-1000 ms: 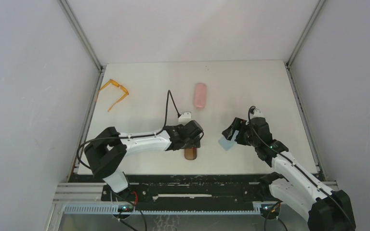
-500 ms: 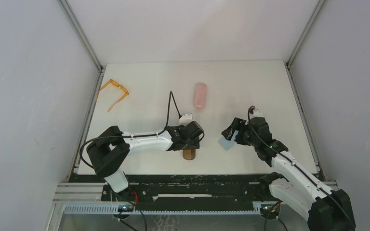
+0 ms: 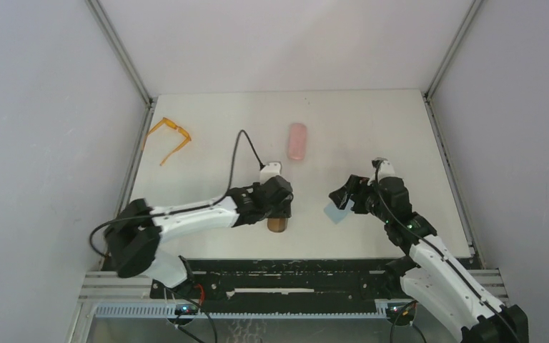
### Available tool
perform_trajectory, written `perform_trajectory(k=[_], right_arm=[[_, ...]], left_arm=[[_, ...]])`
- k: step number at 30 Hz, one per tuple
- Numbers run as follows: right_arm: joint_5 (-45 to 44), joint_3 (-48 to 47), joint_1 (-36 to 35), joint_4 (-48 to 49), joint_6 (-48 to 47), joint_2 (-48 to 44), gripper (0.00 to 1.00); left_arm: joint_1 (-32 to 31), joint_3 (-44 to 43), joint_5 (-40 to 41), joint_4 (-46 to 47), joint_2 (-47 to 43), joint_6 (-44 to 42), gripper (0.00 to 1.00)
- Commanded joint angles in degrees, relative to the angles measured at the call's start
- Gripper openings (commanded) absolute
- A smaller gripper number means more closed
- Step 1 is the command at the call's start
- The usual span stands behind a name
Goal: Organize the sunglasses
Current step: Pick up the sunglasses case from the center of the board, then open the sunglasses case.
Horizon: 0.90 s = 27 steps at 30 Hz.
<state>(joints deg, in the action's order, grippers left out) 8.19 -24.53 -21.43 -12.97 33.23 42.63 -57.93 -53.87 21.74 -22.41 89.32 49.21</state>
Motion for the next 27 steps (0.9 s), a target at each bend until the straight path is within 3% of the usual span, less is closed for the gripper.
perform_trajectory(k=[1, 5, 9, 13, 20, 27], right_arm=[[2.55, -1.67, 0.54, 2.79, -3.57, -6.26, 0.84], [8.6, -1.83, 2.54, 6.99, -2.71, -10.56, 0.85], [23.59, -3.62, 4.09, 12.13, -0.98, -11.35, 0.9], [33.75, -2.37, 1.46, 27.14, 8.8, -9.39, 0.91], [24.06, -3.68, -17.76, 41.83, 12.13, -6.3, 0.94], [19.83, -5.8, -26.1, 48.14, 11.17, -1.52, 0.93]], left_arm=[[0.28, 3.86, -1.97, 8.06, -16.29, -6.66, 0.0], [0.28, 8.93, -8.0, 17.38, -28.04, -9.85, 0.0], [0.2, 13.46, -13.39, 23.7, -37.51, -11.46, 0.0], [0.1, 18.18, -17.12, 28.57, -45.65, -11.49, 0.0], [0.04, 23.5, -27.86, 40.76, -54.04, -11.43, 0.0], [-0.07, 24.11, -37.86, 49.08, -53.83, -9.14, 0.0]])
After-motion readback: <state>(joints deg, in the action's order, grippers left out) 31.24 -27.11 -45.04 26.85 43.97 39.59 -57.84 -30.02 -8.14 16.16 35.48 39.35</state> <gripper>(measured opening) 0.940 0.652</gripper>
